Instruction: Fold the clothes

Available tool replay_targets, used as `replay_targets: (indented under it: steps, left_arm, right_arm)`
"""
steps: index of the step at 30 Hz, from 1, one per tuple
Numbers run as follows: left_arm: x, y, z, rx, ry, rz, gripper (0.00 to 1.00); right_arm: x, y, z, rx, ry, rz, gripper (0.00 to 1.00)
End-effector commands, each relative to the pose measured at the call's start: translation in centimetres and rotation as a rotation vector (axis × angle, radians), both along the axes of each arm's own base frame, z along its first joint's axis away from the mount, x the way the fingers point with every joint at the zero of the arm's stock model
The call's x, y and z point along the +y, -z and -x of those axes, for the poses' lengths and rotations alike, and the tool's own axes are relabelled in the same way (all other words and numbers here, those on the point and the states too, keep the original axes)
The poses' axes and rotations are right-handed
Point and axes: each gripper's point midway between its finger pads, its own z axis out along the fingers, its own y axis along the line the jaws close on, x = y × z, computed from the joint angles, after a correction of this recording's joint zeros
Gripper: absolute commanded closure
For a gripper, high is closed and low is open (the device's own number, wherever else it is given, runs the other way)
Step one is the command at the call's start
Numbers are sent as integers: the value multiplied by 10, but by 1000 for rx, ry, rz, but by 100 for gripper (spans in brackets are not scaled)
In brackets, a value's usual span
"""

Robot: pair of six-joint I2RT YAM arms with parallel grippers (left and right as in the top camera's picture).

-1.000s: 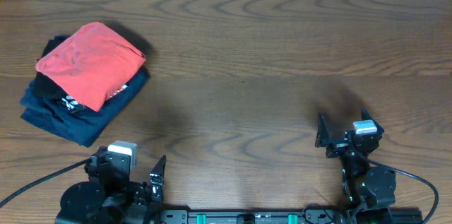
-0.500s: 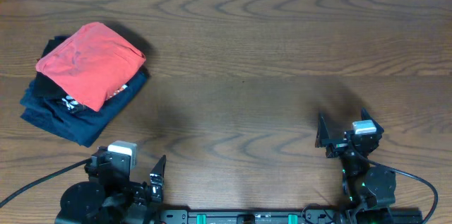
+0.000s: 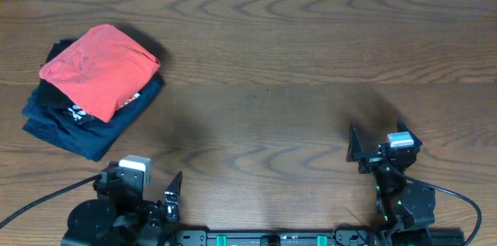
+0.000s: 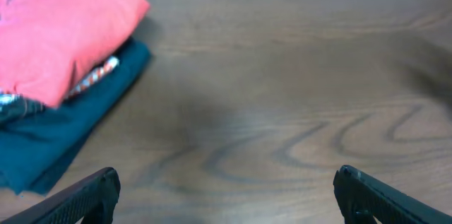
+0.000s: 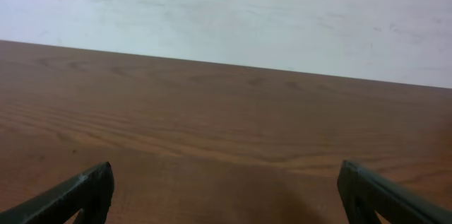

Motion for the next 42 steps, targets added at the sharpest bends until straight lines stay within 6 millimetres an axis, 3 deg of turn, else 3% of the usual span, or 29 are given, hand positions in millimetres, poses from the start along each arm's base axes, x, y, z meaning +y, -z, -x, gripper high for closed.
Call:
replay_targets:
  steps: [1, 5, 14, 24, 28, 33, 42]
  left_arm:
    - [4, 9, 2, 17, -9, -30, 2]
    - [13, 23, -6, 11, -66, -57, 2]
    - [26, 67, -55, -178, -176, -49, 2]
    - [36, 60, -104, -500, -251, -20, 2]
    - [41, 72, -111, -521, -274, -21, 2]
    - [42, 102, -113, -456, -280, -29, 2]
    - [42, 101, -113, -460, -276, -28, 2]
  right_arm:
    - [0, 1, 0, -1, -2, 11, 1]
    - [0, 1, 0, -1, -2, 11, 1]
    - [0, 1, 0, -1, -2, 11, 1]
    - [0, 1, 0, -1, -2, 11, 1]
    - [0, 1, 0, -1, -2, 11, 1]
    - [0, 1, 0, -1, -2, 11, 1]
    - [0, 1, 0, -1, -2, 11, 1]
